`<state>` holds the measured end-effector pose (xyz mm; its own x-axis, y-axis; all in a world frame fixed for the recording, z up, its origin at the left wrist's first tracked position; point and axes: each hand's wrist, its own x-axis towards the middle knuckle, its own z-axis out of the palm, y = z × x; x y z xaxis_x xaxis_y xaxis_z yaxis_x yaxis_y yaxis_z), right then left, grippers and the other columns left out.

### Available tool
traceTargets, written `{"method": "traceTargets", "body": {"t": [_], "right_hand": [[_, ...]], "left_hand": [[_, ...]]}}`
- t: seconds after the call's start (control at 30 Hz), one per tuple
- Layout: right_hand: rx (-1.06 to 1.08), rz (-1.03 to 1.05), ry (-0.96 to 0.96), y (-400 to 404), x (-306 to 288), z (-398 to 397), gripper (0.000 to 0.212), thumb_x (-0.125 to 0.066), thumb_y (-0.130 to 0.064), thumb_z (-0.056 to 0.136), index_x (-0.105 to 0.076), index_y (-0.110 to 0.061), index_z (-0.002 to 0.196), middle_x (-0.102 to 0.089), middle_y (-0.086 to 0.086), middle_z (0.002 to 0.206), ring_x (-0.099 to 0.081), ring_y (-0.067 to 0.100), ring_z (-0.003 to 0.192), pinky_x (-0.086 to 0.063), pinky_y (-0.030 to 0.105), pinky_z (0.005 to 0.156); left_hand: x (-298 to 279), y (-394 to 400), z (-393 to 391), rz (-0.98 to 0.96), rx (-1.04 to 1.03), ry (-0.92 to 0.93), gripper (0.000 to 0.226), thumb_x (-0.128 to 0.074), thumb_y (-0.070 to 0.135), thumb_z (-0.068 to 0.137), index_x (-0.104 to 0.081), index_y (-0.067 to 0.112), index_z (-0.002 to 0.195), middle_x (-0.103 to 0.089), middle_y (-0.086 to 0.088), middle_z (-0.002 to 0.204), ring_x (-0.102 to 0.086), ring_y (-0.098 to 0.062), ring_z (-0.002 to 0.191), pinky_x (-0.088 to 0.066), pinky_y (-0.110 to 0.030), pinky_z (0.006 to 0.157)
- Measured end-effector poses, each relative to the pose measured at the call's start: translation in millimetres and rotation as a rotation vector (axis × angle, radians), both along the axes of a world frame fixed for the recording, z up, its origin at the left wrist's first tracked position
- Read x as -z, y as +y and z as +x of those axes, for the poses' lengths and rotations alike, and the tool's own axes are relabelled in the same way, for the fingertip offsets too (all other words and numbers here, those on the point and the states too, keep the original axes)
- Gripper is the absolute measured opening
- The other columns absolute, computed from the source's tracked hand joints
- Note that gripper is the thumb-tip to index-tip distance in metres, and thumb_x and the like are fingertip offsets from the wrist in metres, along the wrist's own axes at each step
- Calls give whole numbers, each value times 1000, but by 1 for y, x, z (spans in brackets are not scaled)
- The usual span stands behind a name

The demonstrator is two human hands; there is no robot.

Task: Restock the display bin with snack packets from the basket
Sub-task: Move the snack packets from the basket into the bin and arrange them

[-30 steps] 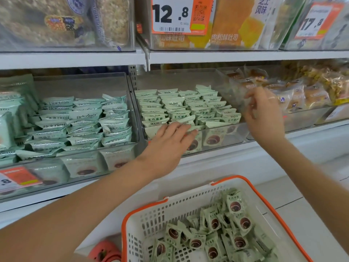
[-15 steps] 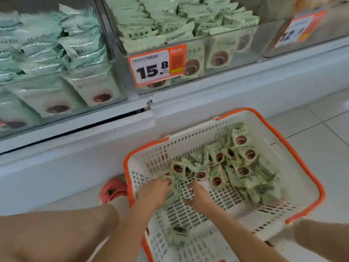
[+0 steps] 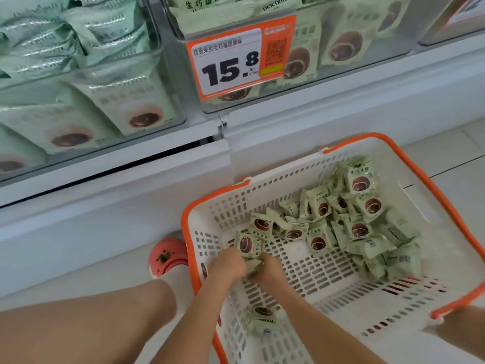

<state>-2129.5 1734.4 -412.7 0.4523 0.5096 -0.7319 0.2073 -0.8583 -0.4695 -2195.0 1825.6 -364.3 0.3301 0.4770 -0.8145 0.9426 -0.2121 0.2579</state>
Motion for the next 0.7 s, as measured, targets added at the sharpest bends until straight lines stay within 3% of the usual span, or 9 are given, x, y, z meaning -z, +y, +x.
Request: {"method": "traceTargets", "body": {"t": [0.07, 0.13, 0.2, 0.3, 0.4, 0.47, 0.53, 0.6, 0.7], "right_hand": [[-21, 89, -71, -13, -11, 9, 26, -68, -10, 77, -51, -22, 92, -45, 4, 112, -50, 17, 82, -47, 24, 73], [-36, 220, -178, -27, -28, 19, 26, -58, 0, 81, -51, -24, 90, -37, -3, 107, -48, 13, 79, -46, 19, 69], [-58, 358, -292, -37, -48, 29, 35, -54, 10, 78, -55, -21, 95, -33, -7, 111, -48, 12, 87, -48, 22, 72], [-123, 503, -405, -47, -86, 44, 43, -56, 13, 75, -54, -17, 105, -25, -9, 126, -49, 11, 95, -46, 18, 76], [-159, 568, -470, -58, -131, 62, 51, -48, 14, 81, -49, -21, 119, -20, -11, 133, -52, 2, 79, -42, 10, 66], [-127, 601, -457, -65, -163, 79, 59, -43, 14, 84, -42, -29, 125, -34, -12, 129, -53, 3, 71, -45, 14, 61], [16, 699, -345, -69, -199, 97, 67, -42, 12, 85, -38, -44, 122, -56, -9, 114, -62, 11, 74, -55, 27, 67], [200, 839, -142, -70, -238, 114, 68, -42, 15, 84, -42, -46, 116, -63, 4, 102, -69, 23, 78, -58, 45, 75], [186, 931, 31, -71, -300, 131, 49, -47, 3, 93, -50, -37, 120, -66, 6, 108, -69, 24, 85, -57, 44, 81]], "left_hand": [[-5, 1, 3, -312, -457, -86, 31, -46, 24, 99, -53, 6, 123, -53, -17, 130, -61, -25, 100, -52, -29, 77], [-14, 3, 6, -635, -861, -191, 42, -54, 38, 95, -53, 9, 125, -53, -18, 129, -64, -29, 98, -57, -36, 79], [-28, 3, 13, -768, -942, -294, 38, -62, 34, 92, -57, 9, 120, -57, -18, 122, -67, -32, 95, -58, -39, 76], [-61, -3, 28, -780, -809, -444, 36, -63, 16, 90, -56, 3, 123, -65, -19, 105, -70, -28, 84, -59, -36, 69], [-102, -5, 43, -774, -755, -668, 36, -64, 2, 86, -53, 7, 120, -67, -19, 104, -70, -27, 79, -60, -38, 62], [-134, -3, 51, -680, -603, -735, 45, -66, 0, 83, -51, 12, 124, -67, -17, 106, -70, -26, 80, -60, -37, 62], [-169, 1, 59, -512, -357, -727, 49, -68, -1, 82, -51, 14, 126, -68, -13, 104, -69, -22, 81, -59, -34, 65], [-210, 5, 68, -336, -119, -726, 54, -72, 0, 80, -52, 15, 127, -67, -11, 107, -68, -21, 87, -59, -32, 67], [-269, 6, 80, -153, 108, -783, 48, -78, 4, 75, -55, 19, 114, -69, -3, 87, -65, -13, 74, -54, -27, 60]]}}
